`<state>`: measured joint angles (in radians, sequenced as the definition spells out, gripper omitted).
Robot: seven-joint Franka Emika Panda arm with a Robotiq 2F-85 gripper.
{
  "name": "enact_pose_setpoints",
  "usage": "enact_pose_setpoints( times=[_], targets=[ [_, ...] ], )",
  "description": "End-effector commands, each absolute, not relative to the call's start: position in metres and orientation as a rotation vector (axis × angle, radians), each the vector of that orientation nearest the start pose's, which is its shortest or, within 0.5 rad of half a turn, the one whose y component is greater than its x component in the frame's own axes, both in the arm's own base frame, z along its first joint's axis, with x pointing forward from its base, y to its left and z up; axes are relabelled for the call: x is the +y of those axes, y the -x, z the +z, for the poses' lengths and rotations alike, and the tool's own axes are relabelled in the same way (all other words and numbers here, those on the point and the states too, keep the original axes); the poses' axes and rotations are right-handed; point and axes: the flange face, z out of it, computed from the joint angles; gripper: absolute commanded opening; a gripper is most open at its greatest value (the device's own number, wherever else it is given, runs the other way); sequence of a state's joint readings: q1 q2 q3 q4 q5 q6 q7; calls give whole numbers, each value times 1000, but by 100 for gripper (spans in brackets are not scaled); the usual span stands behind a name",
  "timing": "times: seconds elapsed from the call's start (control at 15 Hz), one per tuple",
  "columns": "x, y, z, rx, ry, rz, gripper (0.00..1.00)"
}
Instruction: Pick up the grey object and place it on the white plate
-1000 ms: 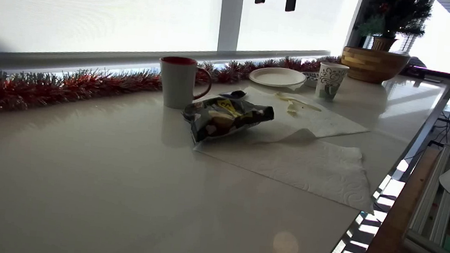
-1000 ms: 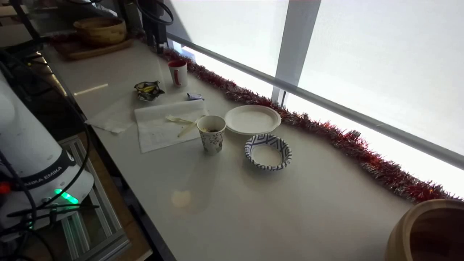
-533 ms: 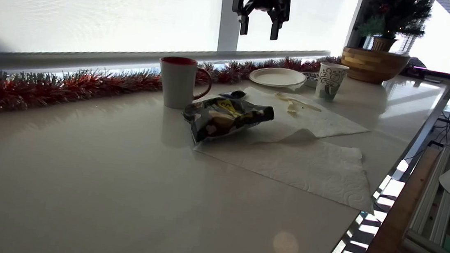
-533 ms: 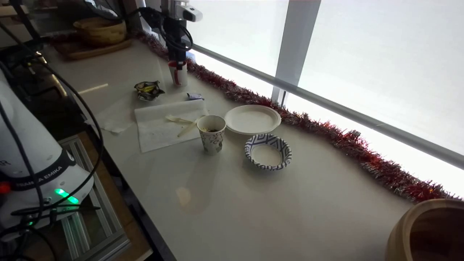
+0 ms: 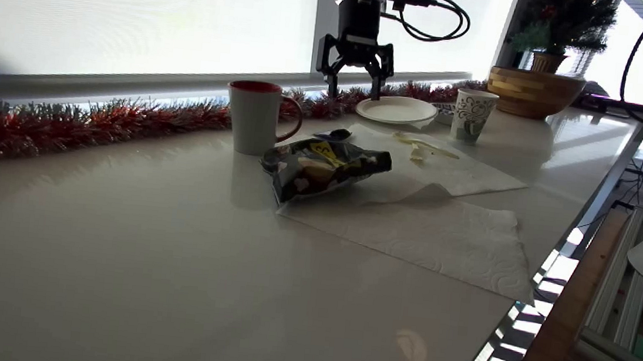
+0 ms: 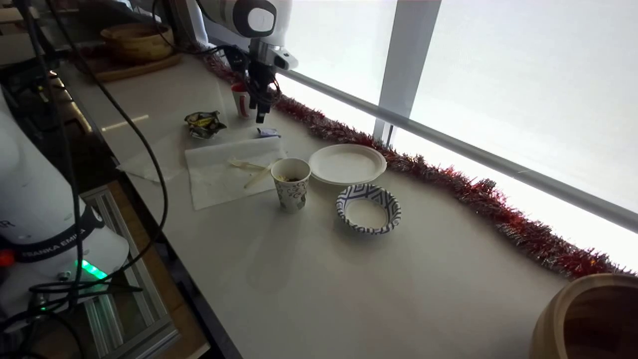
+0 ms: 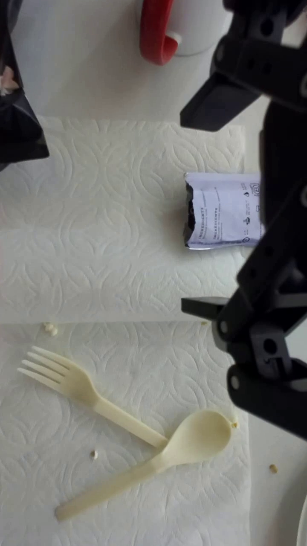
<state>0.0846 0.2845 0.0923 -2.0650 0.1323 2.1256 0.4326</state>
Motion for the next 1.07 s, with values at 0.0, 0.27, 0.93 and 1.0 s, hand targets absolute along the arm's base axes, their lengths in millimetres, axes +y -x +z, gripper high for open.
enact_pose_setpoints(
  times=[0.0,0.27,0.93,1.0],
  targets=[
    [116,-574,254,551,2978,433,100],
    [121,-585,227,564,2978,476,87],
    [125,-600,204,556,2978,494,25],
    [125,-600,208,559,2974,489,18]
  ],
)
